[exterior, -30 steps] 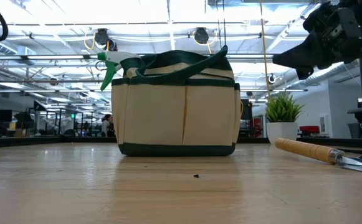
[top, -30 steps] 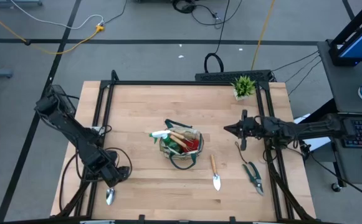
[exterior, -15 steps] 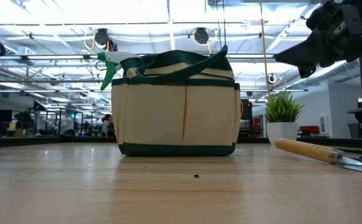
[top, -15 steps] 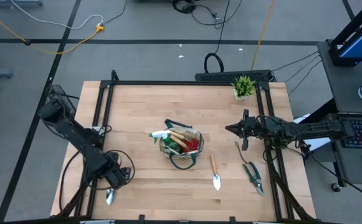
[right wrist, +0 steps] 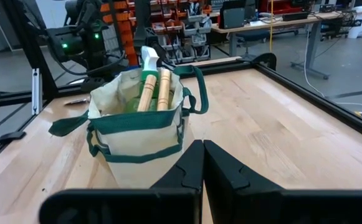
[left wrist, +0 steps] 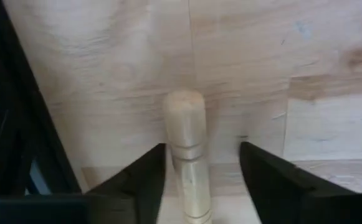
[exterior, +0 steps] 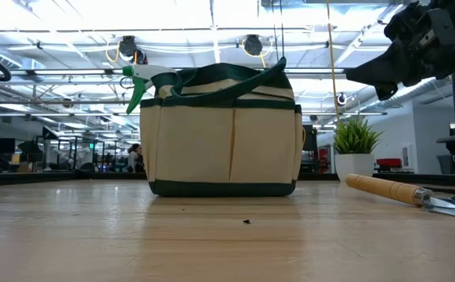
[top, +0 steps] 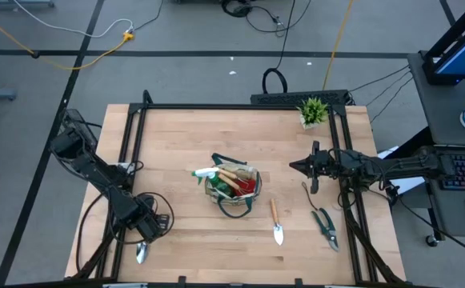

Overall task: Pick & Place Garden tools in Gardening bag
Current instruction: Put the left brown trowel into the gardening bag

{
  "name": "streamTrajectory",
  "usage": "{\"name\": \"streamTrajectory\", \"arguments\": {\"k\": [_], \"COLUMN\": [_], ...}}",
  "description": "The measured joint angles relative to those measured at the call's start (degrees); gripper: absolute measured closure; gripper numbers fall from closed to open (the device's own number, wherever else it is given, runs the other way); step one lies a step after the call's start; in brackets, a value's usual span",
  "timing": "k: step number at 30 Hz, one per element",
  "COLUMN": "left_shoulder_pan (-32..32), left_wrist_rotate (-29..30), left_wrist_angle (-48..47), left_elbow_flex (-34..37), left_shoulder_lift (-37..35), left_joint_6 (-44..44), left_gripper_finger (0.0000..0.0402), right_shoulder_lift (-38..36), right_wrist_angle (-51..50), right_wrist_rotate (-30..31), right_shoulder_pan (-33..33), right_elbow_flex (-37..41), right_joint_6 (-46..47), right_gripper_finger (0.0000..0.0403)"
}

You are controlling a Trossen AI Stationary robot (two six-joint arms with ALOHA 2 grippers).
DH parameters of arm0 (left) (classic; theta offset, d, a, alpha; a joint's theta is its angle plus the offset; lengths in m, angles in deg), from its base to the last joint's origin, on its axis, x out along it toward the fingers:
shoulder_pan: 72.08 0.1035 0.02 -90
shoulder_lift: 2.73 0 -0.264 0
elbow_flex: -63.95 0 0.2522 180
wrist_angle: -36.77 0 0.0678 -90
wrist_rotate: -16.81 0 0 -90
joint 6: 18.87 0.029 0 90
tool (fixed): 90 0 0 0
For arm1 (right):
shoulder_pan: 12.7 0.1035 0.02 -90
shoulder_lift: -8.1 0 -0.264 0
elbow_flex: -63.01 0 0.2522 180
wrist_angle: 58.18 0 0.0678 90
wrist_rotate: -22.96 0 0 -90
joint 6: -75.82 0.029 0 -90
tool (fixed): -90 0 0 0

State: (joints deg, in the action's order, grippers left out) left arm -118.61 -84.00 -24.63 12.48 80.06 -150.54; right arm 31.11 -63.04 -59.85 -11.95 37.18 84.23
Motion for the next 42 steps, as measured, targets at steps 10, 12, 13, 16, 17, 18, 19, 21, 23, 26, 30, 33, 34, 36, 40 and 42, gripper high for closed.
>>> {"name": "streamTrajectory", "arguments": {"k": [10, 12, 13, 16, 17, 18, 19, 21, 23, 26, 30, 33, 34, 36, 40, 42], "left_shoulder_pan": [0.0, 0.0, 0.0, 0.0, 0.0, -0.1, -0.1, 0.0, -0.1, -0.1, 0.0, 0.0, 0.0, 0.0, 0.4, 1.0], "left_wrist_rotate": [3.0, 3.3, 3.5, 4.6, 5.3, 5.9, 7.1, 10.6, 14.1, 19.2, 26.9, 32.9, 34.9, 38.9, 44.7, 45.7], "left_wrist_angle": [-0.3, -0.4, -0.4, 0.4, 1.1, 1.6, 1.8, 3.0, 5.8, 11.2, 22.7, 32.5, 35.8, 43.0, 57.3, 64.1], "left_elbow_flex": [0.2, 0.2, 0.2, 0.3, 0.3, 0.3, 0.2, 0.2, 0.1, 0.1, 0.0, 0.0, 0.0, 0.0, 0.0, -0.1], "left_shoulder_lift": [0.0, 0.1, 0.1, -0.3, -0.8, -1.3, -1.9, -3.9, -6.4, -10.3, -14.3, -15.8, -16.0, -16.1, -16.1, -16.1], "left_joint_6": [-0.1, -0.1, -0.1, 0.6, 0.9, 1.3, 1.9, 4.5, 9.0, 18.1, 31.5, 40.0, 42.8, 48.7, 61.4, 67.9], "left_gripper_finger": [0.0330, 0.0330, 0.0330, 0.0330, 0.0330, 0.0330, 0.0330, 0.0330, 0.0330, 0.0330, 0.0330, 0.0330, 0.0330, 0.0330, 0.0330, 0.0330], "right_shoulder_lift": [0.0, 0.0, 0.0, 0.0, 0.0, 0.0, 0.0, 0.0, 0.0, 0.0, 0.0, 0.0, 0.0, 0.0, 0.0, 0.0], "right_wrist_angle": [-0.5, -0.5, -0.5, -0.5, -0.4, -0.4, -0.4, -0.3, -0.2, -0.2, -0.2, -0.2, -0.2, -0.2, -0.1, -0.1], "right_wrist_rotate": [0.0, 0.0, 0.0, 0.0, 0.0, 0.0, 0.0, 0.0, 0.0, 0.0, 0.0, 0.0, 0.0, 0.0, 0.0, 0.0], "right_shoulder_pan": [0.0, 0.0, 0.0, 0.0, 0.0, 0.0, 0.0, 0.0, 0.0, 0.0, 0.0, 0.0, 0.0, 0.0, 0.0, 0.0], "right_elbow_flex": [0.0, 0.0, 0.0, 0.0, 0.0, 0.0, 0.0, 0.0, 0.0, 0.0, 0.0, 0.0, 0.0, 0.0, 0.0, 0.0], "right_joint_6": [-0.1, -0.1, -0.1, -0.1, -0.1, -0.1, -0.1, 0.0, 0.4, 0.4, 0.4, 0.3, 0.3, 0.3, 0.3, 0.3], "right_gripper_finger": [0.0403, 0.0403, 0.0403, 0.0403, 0.0403, 0.0403, 0.0403, 0.0403, 0.0403, 0.0403, 0.0403, 0.0403, 0.0403, 0.0403, 0.0403, 0.0403]}}
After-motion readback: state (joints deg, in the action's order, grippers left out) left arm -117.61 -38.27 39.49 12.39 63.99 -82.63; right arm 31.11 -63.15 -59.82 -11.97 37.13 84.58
